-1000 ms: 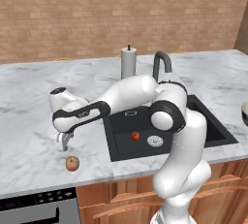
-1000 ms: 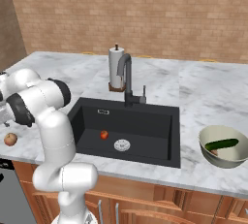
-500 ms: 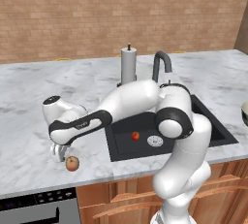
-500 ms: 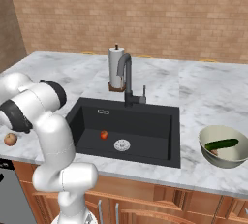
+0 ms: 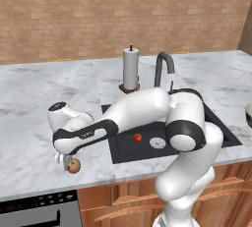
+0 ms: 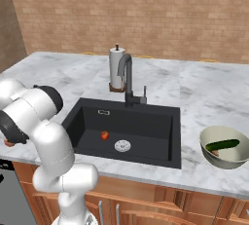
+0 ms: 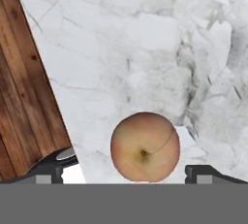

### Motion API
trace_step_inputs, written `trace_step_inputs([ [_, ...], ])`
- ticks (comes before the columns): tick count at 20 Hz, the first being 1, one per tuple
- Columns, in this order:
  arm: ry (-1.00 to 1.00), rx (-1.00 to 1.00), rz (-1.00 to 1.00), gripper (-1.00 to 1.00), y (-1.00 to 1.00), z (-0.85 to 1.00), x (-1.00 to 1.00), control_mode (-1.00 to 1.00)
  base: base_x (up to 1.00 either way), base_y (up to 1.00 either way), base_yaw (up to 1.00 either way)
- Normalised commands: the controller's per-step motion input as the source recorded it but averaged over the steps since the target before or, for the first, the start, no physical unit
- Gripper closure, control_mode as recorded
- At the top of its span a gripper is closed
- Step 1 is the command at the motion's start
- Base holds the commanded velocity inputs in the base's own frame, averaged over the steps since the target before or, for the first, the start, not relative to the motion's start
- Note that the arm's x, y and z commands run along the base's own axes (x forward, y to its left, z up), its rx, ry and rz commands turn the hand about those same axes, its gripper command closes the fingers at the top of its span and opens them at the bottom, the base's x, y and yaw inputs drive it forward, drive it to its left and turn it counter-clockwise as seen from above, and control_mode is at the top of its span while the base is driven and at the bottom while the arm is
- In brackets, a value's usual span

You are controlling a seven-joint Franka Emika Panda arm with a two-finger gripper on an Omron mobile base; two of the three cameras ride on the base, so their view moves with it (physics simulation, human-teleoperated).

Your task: There is a mixed pile of frozen fruits and vegetables on the counter. Locate all the frozen vegetables and place the items in a bowl on the counter. Take all the frozen fruits and defrost them in a running sink.

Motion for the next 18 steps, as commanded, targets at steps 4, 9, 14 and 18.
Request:
trace_step_inputs([
  [4,0.01,0.01,0.02,-1.0,-0.21,-0.05,0.01,-1.0,0.0,0.0,0.0],
  [9,0.0,0.0,0.0,-1.0,-0.02,-0.05,0.1,-1.0,0.0,0.0,0.0],
  [14,0.05,0.0,0.0,-1.0,0.06,-0.16,0.17,-1.0,0.0,0.0,0.0],
  [18,0.06,-0.01,-0.01,-1.0,0.21,-0.11,0.15,-1.0,0.0,0.0,0.0],
])
